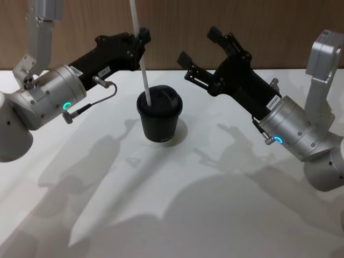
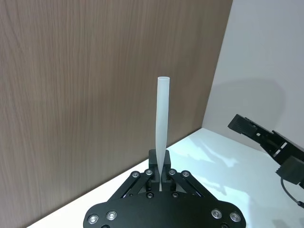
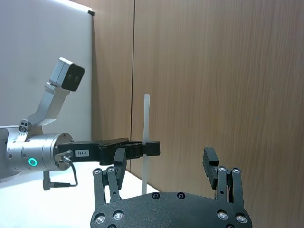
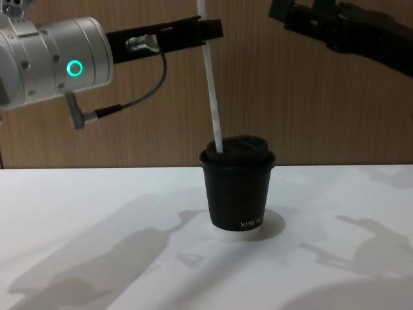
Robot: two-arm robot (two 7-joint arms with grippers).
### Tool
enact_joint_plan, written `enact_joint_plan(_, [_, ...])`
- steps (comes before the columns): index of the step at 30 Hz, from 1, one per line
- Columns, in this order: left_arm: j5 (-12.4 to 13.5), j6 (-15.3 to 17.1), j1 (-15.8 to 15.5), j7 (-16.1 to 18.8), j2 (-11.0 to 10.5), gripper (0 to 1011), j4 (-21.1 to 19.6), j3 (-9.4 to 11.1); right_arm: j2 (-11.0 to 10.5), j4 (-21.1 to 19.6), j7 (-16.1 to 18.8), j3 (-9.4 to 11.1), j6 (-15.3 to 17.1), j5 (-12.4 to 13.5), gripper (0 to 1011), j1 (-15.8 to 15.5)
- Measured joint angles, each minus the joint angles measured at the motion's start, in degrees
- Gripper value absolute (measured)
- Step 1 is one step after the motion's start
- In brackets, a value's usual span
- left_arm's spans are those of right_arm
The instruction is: Pick up the straw with one hand, pass it to the other hand, and insert it into the cup.
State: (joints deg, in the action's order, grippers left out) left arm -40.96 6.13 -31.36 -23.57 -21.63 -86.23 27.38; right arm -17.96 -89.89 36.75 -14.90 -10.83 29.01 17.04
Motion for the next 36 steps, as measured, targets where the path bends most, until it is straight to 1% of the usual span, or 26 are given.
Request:
enact_joint_plan(12, [1.7,-0.8,0.0,0.1,1.1,22,2.0,0.4,0.0,0.0,0.0,0.0,0.0,0.0,1001,0.0])
enact_joint_plan(14, [1.9,-0.9,0.1,0.2,1.3,67,2.5,0.5,0.0,0.0,0.0,0.0,0.0,0.0,1001,0.0])
enact_joint_plan(16, [2.0,-1.0,0.1,0.2,1.5,86,2.8,0.5,0.0,0.0,0.0,0.0,0.0,0.0,1001,0.0])
enact_joint_plan(17, [2.1,-1.0,0.2,0.2,1.7,122,3.1,0.5,0.0,0.0,0.0,0.0,0.0,0.0,1001,0.0])
enact_joint_plan(18, [2.2,-1.0,0.2,0.2,1.8,133,3.2,0.5,0.0,0.0,0.0,0.0,0.0,0.0,1001,0.0])
enact_joint_plan(19, [2.3,-1.1,0.2,0.2,1.9,182,3.4,0.5,0.0,0.0,0.0,0.0,0.0,0.0,1001,0.0])
enact_joint_plan(20, [2.3,-1.2,0.3,0.2,2.0,182,3.5,0.5,0.0,0.0,0.0,0.0,0.0,0.0,1001,0.0])
enact_joint_plan(21, [2.3,-1.2,0.3,0.2,2.1,249,3.6,0.5,0.0,0.0,0.0,0.0,0.0,0.0,1001,0.0])
enact_joint_plan(22, [2.3,-1.3,0.4,0.2,2.1,262,3.7,0.5,0.0,0.0,0.0,0.0,0.0,0.0,1001,0.0])
enact_joint_plan(23, [2.4,-1.4,0.5,0.2,2.2,303,3.8,0.4,0.0,0.0,0.0,0.0,0.0,0.0,1001,0.0])
enact_joint_plan(25, [2.4,-1.5,0.7,0.1,2.3,339,3.9,0.3,0.0,0.0,0.0,0.0,0.0,0.0,1001,0.0])
enact_joint_plan(26, [2.4,-1.7,0.9,0.1,2.3,339,3.9,0.2,0.0,0.0,0.0,0.0,0.0,0.0,1001,0.0])
enact_joint_plan(27, [2.4,-1.8,1.1,0.1,2.4,424,3.9,0.1,0.0,0.0,0.0,0.0,0.0,0.0,1001,0.0])
enact_joint_plan(28, [2.4,-1.9,1.4,0.0,2.4,482,3.8,-0.1,0.0,0.0,0.0,0.0,0.0,0.0,1001,0.0])
enact_joint_plan(29, [2.4,-2.0,1.6,0.0,2.4,482,3.7,-0.2,0.0,0.0,0.0,0.0,0.0,0.0,1001,0.0])
enact_joint_plan(32, [2.2,-2.3,2.4,-0.2,2.3,577,3.2,-0.7,-0.1,0.0,0.0,-0.1,0.0,0.0,1001,0.0])
enact_joint_plan(33, [2.1,-2.4,2.8,-0.2,2.2,577,3.0,-0.8,-0.1,-0.1,0.0,-0.1,0.0,0.0,1001,0.0])
enact_joint_plan(35, [1.8,-2.6,3.6,-0.4,1.9,710,2.4,-1.2,-0.2,-0.3,-0.1,-0.2,0.2,0.0,1001,-0.2])
enact_joint_plan(36, [1.8,-2.6,3.6,-0.4,1.9,722,2.4,-1.2,-0.2,-0.4,-0.1,-0.3,0.3,0.0,1001,-0.2])
